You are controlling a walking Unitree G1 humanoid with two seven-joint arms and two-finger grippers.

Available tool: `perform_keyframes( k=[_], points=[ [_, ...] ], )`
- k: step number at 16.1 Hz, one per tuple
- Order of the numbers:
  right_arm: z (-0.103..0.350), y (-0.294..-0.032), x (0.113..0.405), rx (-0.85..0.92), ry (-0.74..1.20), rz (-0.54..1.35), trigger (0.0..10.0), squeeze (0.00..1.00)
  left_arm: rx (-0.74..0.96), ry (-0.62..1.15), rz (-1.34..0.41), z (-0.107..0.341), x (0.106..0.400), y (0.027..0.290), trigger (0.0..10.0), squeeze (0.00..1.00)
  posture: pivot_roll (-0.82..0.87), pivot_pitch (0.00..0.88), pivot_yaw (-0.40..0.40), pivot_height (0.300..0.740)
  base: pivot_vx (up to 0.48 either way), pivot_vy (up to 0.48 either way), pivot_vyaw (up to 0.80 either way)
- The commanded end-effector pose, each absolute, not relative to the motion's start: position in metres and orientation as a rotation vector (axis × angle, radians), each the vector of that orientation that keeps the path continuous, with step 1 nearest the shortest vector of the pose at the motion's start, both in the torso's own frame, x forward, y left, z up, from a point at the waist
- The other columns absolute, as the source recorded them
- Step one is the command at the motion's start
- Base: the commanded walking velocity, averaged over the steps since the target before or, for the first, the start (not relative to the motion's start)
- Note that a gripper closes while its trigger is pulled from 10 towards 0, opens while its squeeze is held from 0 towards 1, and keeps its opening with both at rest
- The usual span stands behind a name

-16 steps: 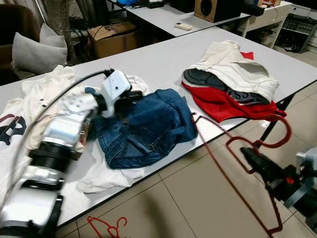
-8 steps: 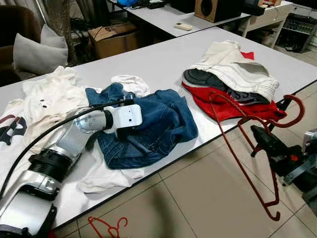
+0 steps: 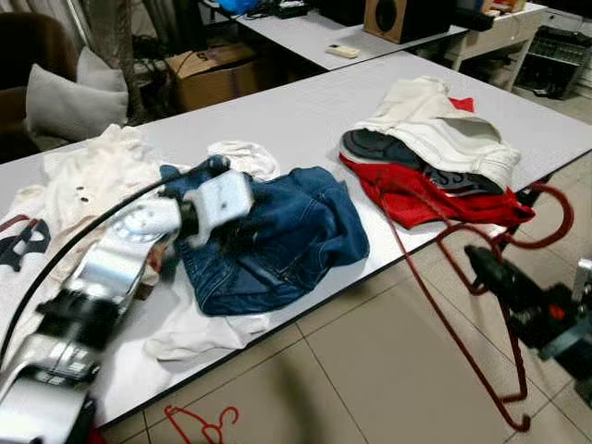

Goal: Hang hanger

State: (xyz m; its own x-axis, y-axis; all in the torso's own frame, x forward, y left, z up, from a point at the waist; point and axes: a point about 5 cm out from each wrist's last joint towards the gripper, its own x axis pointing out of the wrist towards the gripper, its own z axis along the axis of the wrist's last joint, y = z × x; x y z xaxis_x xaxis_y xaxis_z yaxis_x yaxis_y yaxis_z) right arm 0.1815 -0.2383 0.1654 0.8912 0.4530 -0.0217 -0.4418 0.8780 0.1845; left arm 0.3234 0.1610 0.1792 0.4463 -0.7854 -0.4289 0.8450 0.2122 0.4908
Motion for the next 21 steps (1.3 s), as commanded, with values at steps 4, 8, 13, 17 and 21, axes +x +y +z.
perform_keyframes(
  k=[4, 8, 13, 17, 21],
  points=[
    [0.172, -0.223, 0.164, 0.164, 0.074, 0.511, 10.0, 0.0, 0.966, 0.171, -1.023, 0.154, 0.327, 0.17, 10.0, 0.0, -0.26, 0.0, 0.091, 0.74, 0.0, 0.0, 0.0],
    [0.153, -0.213, 0.164, 0.102, 0.12, 0.424, 10.0, 0.0, 1.099, 0.025, -0.81, 0.153, 0.336, 0.176, 10.0, 0.0, -0.26, 0.0, 0.078, 0.74, 0.0, 0.0, 0.0],
    [0.134, -0.207, 0.166, 0.122, 0.121, 0.336, 10.0, 0.0, 1.222, 0.1, -0.819, 0.132, 0.33, 0.189, 10.0, 0.0, -0.25, 0.0, 0.058, 0.74, 0.0, 0.0, 0.0],
    [0.128, -0.213, 0.165, 0.12, 0.116, 0.313, 10.0, 0.0, 1.23, 0.225, -0.908, 0.122, 0.322, 0.198, 10.0, 0.0, -0.23, 0.0, 0.069, 0.74, 0.0, 0.0, 0.0],
    [0.129, -0.22, 0.172, 0.107, 0.092, 0.304, 10.0, 0.0, 1.265, 0.302, -0.888, 0.118, 0.326, 0.205, 10.0, 0.0, -0.23, 0.0, 0.068, 0.74, 0.0, 0.0, 0.0]
  ],
)
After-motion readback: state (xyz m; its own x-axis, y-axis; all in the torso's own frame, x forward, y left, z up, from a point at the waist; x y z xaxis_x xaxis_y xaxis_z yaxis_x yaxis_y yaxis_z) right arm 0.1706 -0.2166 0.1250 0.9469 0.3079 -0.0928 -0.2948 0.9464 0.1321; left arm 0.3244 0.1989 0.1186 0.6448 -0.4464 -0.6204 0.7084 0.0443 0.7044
